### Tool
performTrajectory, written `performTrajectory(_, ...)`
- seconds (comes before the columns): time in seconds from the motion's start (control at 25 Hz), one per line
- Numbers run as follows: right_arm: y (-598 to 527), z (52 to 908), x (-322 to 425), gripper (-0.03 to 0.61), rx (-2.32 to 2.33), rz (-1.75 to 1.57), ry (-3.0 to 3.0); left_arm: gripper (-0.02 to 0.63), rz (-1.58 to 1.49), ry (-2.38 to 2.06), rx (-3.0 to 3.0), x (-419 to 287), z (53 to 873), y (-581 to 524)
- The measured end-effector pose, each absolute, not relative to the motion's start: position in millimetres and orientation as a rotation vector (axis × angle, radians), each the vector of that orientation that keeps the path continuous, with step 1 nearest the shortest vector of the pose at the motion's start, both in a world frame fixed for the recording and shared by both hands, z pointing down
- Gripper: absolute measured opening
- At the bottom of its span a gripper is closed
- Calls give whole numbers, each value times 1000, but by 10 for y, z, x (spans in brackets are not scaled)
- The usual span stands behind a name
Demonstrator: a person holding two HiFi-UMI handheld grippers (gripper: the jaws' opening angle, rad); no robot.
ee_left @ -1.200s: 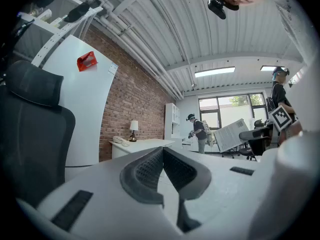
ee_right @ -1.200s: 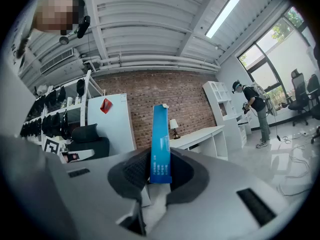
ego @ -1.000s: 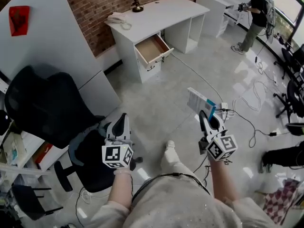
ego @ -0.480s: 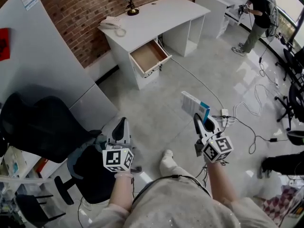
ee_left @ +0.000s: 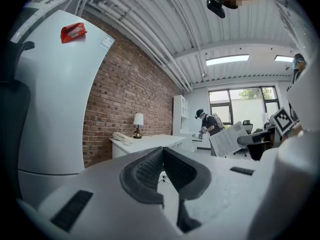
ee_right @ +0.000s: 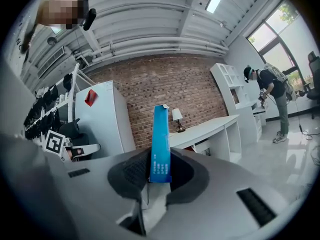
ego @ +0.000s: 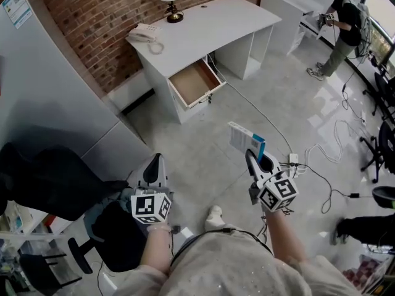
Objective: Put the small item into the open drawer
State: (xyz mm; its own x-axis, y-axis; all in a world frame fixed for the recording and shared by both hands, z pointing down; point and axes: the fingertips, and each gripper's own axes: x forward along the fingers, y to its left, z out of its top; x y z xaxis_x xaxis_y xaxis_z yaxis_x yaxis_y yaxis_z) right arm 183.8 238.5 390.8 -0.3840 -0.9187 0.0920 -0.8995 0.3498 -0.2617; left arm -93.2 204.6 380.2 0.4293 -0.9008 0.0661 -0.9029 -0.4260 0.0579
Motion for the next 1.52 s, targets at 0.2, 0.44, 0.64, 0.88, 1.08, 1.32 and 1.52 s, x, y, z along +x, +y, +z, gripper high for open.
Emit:
performTrajectory(0.2,2036,3959,1855,75,-1636,-445,2562,5,20,-1676,2563,-888,3819,1765)
performTrajectory(0.44,1767,4046,1871,75,-1621,-480,2569,6,5,-1694,2539,-896,3881,1549)
performTrajectory(0.64,1508,4124,1797,75,-1601,-507,2586,5,22,-1696,2534,-931,3940,1321)
performTrajectory(0.88,1053,4296,1578,75,-1569,-531,2646,5,37,-1690,2524,-1041,4080,880)
performTrajectory(1.08,584,4414,1455,75,-1564,-562,2677,6,22,-1689,2514,-1096,4134,407)
performTrajectory(1.32,-22,4550,1277,76,-1561,-606,2709,6,48,-1663,2505,-1167,4249,-177)
performTrajectory(1.52,-397,4694,1165,75,-1587,-649,2714,6,61,-1620,2516,-1192,4346,-604)
